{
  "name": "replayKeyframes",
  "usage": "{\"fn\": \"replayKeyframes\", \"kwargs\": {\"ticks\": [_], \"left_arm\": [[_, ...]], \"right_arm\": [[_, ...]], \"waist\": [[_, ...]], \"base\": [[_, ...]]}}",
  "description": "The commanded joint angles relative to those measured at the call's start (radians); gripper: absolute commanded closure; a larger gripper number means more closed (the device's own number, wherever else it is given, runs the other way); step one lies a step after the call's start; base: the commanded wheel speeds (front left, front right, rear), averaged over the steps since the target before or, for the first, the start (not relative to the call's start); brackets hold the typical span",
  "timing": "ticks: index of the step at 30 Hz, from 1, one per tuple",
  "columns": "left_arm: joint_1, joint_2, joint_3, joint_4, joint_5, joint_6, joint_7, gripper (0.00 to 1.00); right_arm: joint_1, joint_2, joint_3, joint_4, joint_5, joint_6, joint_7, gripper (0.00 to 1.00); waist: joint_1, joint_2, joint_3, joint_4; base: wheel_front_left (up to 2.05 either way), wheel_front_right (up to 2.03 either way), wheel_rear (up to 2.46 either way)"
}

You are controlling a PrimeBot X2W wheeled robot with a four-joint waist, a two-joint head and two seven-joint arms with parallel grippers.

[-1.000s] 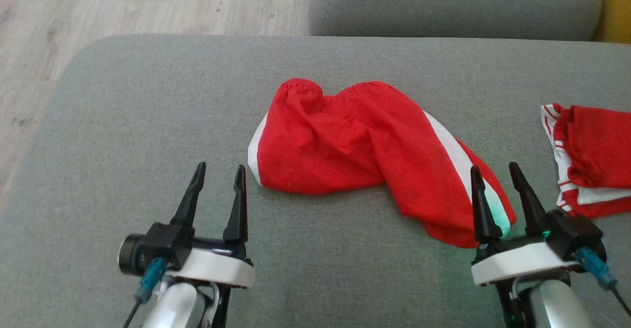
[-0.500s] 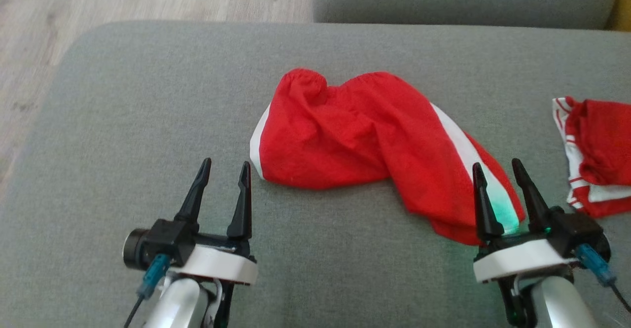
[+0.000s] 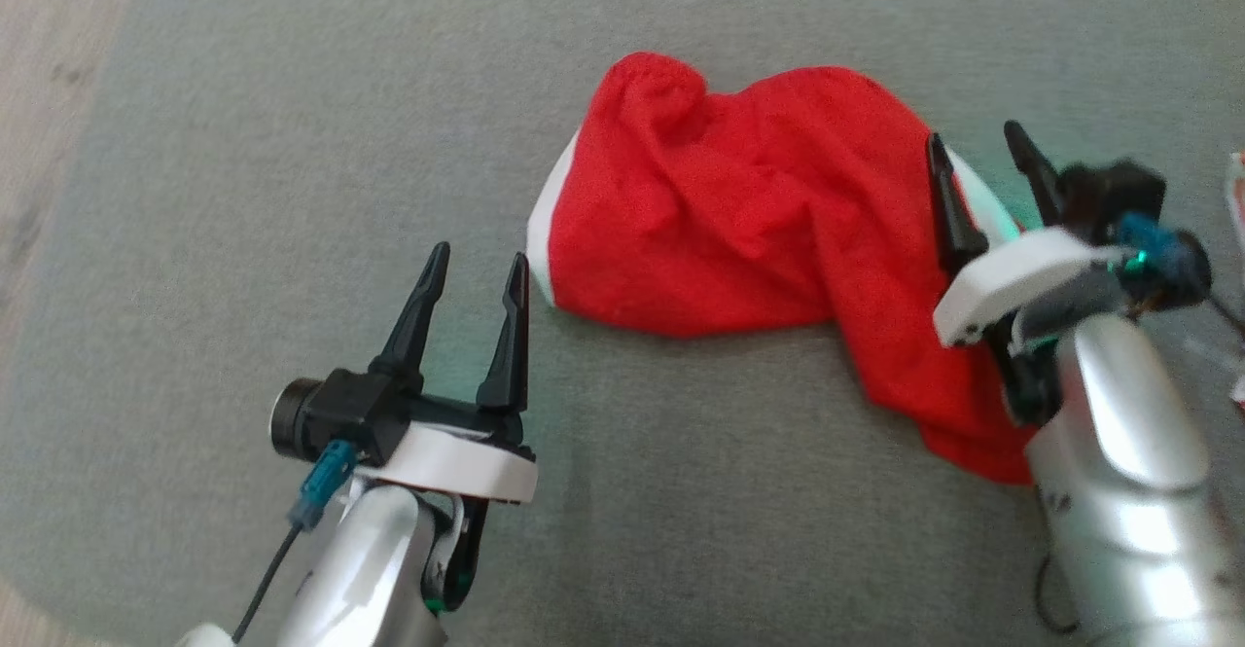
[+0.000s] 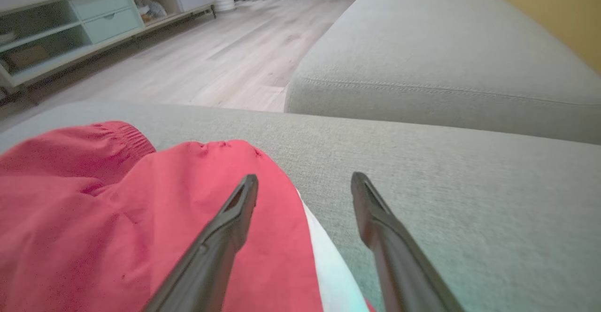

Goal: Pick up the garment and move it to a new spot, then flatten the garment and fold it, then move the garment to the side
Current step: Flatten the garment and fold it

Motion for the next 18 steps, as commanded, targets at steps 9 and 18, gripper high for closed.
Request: {"fn": "replayKeyframes", "kwargs": {"ticks": [9,18], "left_arm": [[-0.054,0.001,0.022,-0.007,0.013,-0.013,-0.010,0.00],[-0.044,0.001,0.017,0.000,0.004,-0.001,-0.010,0.00]], "right_arm": [[-0.177,-0.105,0.194,0.269,0.114,-0.001,0.146,0.00],[-0.212,-0.186,0.403,0.314,0.315,-0.001,0.118,1.00]], "waist": [[-0.0003,0.0000,0.042,0.080],[-0.0003,0.0000,0.004,0.072]], "base": [[0.00,0.00,0.00],[0.00,0.00,0.00]]}}
